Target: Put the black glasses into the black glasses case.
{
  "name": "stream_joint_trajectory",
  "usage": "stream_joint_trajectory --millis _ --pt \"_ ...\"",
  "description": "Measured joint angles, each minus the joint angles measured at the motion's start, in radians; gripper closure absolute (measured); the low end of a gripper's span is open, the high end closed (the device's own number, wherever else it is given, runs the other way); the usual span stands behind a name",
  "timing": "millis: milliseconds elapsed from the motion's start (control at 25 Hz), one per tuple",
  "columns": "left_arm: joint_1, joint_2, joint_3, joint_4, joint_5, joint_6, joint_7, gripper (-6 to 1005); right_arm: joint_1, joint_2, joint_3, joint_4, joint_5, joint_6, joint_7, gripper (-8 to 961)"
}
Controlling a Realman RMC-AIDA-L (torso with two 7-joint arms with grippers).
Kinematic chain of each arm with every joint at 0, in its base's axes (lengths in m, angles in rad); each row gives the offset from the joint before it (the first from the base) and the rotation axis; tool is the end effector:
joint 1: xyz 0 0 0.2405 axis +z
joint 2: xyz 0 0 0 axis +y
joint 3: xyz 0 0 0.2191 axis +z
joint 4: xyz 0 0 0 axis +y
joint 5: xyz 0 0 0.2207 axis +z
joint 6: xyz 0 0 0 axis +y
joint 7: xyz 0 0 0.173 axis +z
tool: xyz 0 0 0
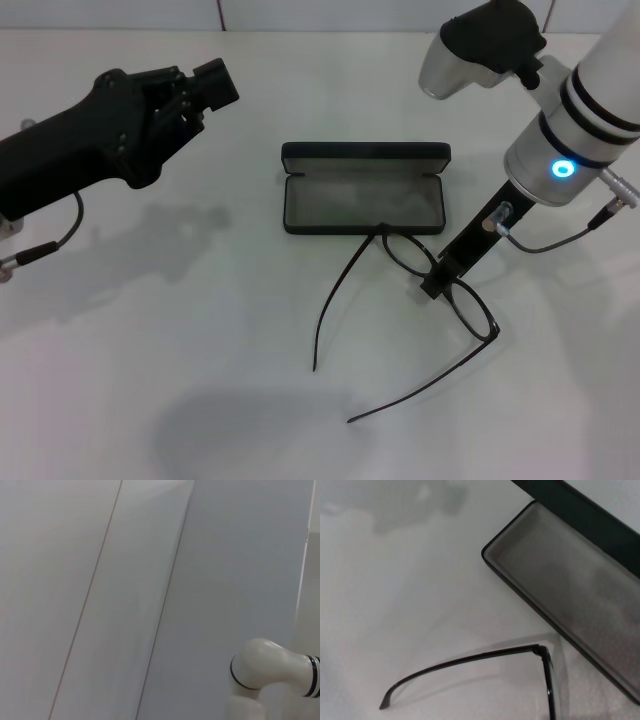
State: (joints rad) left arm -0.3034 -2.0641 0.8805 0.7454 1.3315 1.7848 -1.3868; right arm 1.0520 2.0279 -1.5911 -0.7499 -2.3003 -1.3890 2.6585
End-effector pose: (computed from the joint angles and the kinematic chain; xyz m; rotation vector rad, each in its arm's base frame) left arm -0.1953 0.2953 0.0606 -2.4284 -0.4769 -1.3998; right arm 0.1109 0.3681 -0.0871 -2.7705 0.9917 -0.6177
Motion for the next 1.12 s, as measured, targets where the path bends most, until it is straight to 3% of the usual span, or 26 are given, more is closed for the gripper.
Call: stream_joint_trajectory --millis 280,480,600,840,960,1040,1120 --pt "-0.004 0.011 0.000 -0.039 -0.002 0.000 0.019 930 -0.013 0.000 -0.072 -0.046 -0.005 0.009 -0.015 527" --pt "-0.006 0.012 -0.002 -0.040 -0.007 -0.002 0.019 931 -0.037 -0.001 -0.138 -0.090 -0.009 0.054 -0.050 720" --pt "-0.007 0.012 -0.002 -0.040 -0.009 -0.001 0.019 931 -0.084 -0.002 -0.139 -0.155 -0.012 0.069 -0.083 778" --pt "0.000 0.013 -0.012 -0.048 -0.012 0.014 0.020 937 -0.335 -0.006 -0.053 -0.457 0.032 0.063 -0.238 836" --pt "-0.004 0.013 -0.015 -0.050 -0.016 0.046 0.024 940 -0.457 -0.003 0.050 -0.487 0.180 0.063 -0.443 836" --pt "-0.008 0.013 -0.014 -0.051 -0.020 0.085 0.039 942 -0.534 -0.001 0.124 -0.473 0.362 0.057 -0.619 836" --pt "-0.018 0.016 -0.011 -0.051 -0.020 0.139 0.064 944 -0.577 -0.004 0.170 -0.449 0.505 0.040 -0.735 836"
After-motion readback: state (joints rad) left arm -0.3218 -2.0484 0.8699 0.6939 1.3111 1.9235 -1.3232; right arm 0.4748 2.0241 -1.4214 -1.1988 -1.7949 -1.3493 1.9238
